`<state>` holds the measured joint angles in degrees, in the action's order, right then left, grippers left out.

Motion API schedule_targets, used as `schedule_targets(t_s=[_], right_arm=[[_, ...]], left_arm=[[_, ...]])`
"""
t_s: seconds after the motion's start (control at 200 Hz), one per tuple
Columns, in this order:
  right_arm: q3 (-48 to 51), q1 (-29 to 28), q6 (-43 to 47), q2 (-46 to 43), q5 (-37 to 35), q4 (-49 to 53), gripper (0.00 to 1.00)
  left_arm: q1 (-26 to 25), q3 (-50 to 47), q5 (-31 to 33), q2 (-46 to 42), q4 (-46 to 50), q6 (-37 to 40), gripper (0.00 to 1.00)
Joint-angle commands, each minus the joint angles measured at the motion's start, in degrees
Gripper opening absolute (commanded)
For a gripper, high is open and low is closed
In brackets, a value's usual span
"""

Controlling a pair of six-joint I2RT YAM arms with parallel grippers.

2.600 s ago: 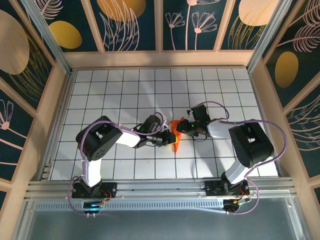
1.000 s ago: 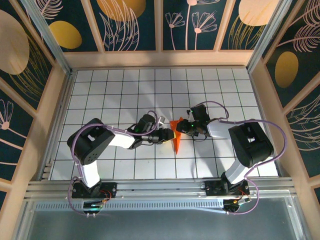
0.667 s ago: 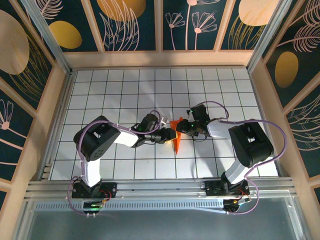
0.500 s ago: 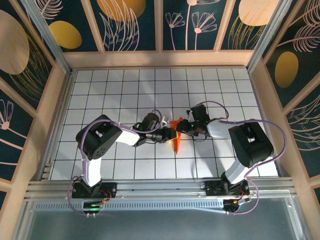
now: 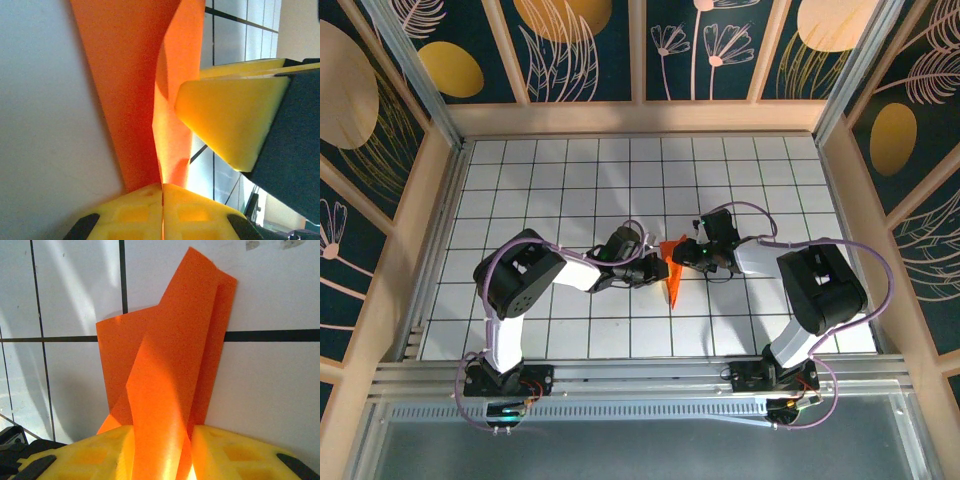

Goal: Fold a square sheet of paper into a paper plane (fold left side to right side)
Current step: Fold the wing for the fifth time at the center of the table.

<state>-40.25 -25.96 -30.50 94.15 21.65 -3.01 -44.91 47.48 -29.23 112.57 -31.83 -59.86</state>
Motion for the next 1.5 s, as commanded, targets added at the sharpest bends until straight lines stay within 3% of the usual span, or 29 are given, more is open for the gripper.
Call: schedule_targets(t_s=[0.0, 0.541, 1.016, 1.101, 1.311, 1.496], right_arm=[[0.4, -1.6, 1.4, 4.4, -3.8, 0.0, 0.37], [0.0, -1.1, -0.1, -0.4, -0.7, -1.8, 0.37], [-0.2, 0.7, 1.0, -5.6, -3.1, 2.1, 0.37], [0.2, 1.3, 1.9, -6.1, -1.6, 1.2, 0.31], [0.5, 1.8, 3.0, -4.2, 4.6, -2.8, 0.04], [-0.6, 1.8, 3.3, -0.9, 4.5, -3.5, 0.0]], left_arm=[[0.1, 0.5, 1.5, 0.7, 2.1, 1.4, 0.07], [0.0, -1.3, 2.9, 1.6, 3.3, 1.3, 0.02], [-0.4, -1.8, 4.4, 2.7, 4.0, 0.5, 0.0], [-0.4, -2.0, 4.7, 2.6, 4.2, 0.5, 0.0], [-0.7, -2.3, 5.3, 2.4, 4.4, 0.2, 0.0], [-1.0, -2.6, 5.6, 2.3, 4.3, -0.1, 0.0]])
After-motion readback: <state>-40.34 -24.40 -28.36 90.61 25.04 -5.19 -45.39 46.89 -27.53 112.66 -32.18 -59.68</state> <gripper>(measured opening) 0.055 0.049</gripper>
